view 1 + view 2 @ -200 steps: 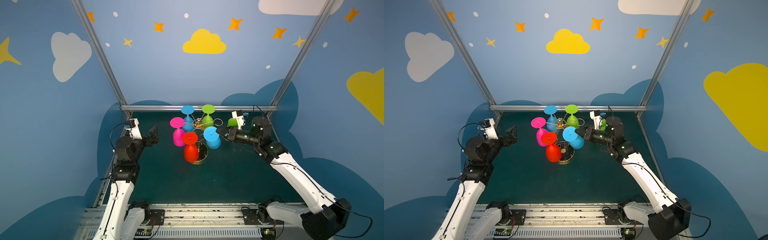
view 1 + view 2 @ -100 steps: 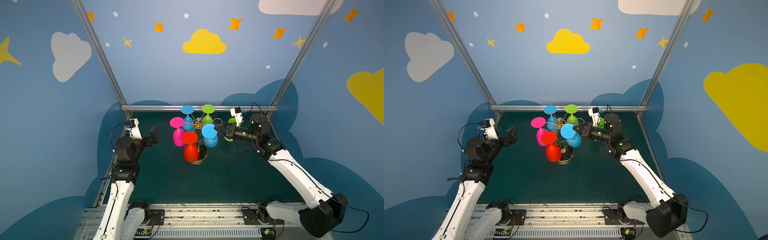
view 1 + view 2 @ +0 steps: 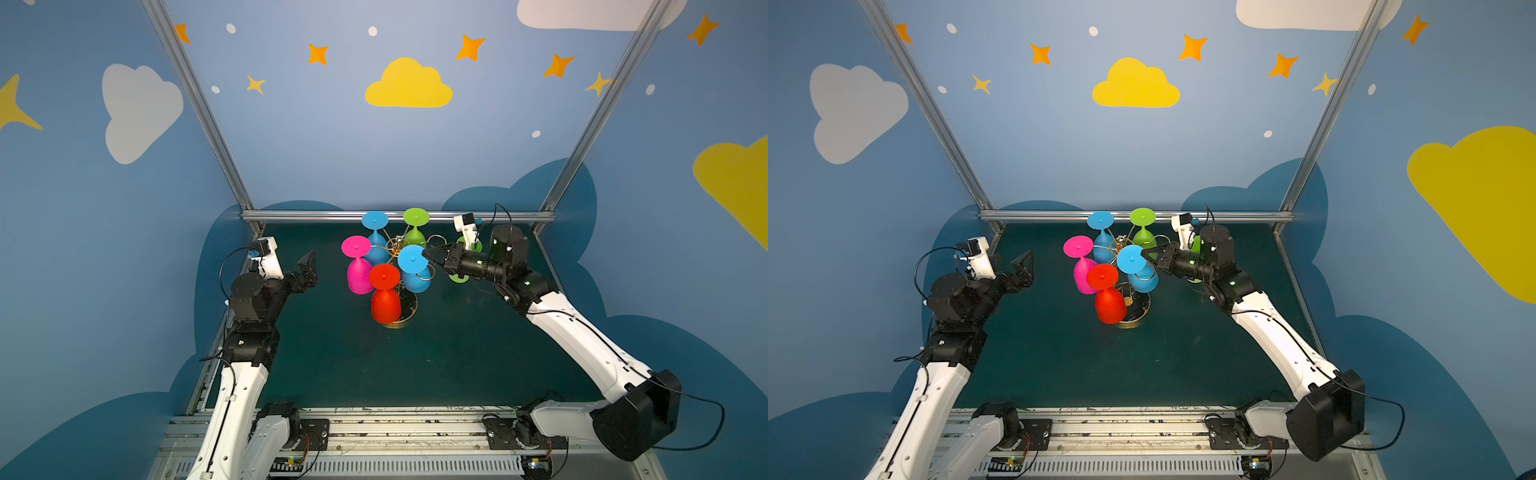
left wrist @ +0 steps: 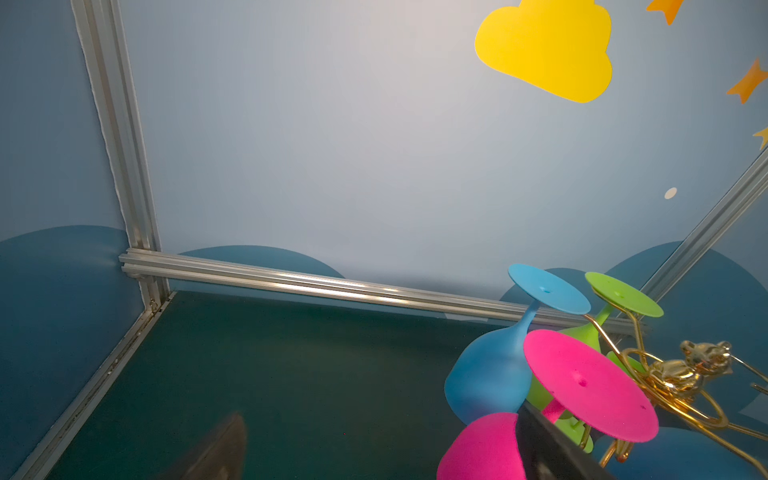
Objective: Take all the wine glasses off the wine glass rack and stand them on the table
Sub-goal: 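Close the right gripper on the blue glass base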
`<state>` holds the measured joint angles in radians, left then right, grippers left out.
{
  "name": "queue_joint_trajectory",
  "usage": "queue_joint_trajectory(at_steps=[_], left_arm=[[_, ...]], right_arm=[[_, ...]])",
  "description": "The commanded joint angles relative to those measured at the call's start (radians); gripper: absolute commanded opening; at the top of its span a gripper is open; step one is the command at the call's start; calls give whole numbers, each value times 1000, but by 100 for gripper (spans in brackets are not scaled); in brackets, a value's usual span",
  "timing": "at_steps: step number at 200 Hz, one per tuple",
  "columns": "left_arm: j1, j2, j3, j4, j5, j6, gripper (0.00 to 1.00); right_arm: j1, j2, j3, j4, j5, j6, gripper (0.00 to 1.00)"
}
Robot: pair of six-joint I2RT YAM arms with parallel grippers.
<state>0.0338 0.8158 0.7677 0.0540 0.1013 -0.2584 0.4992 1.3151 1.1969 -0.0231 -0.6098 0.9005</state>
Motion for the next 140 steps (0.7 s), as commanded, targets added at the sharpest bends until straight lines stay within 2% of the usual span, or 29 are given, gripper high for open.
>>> queue_joint_trajectory(at_steps=[1, 140], left_arm=[[4, -12, -10, 23, 8, -3, 100], [4, -14, -10, 23, 6, -4, 100]], right_arm=[[8, 2, 42, 50, 13, 2, 0], [53, -104, -5, -125, 19, -86, 0]])
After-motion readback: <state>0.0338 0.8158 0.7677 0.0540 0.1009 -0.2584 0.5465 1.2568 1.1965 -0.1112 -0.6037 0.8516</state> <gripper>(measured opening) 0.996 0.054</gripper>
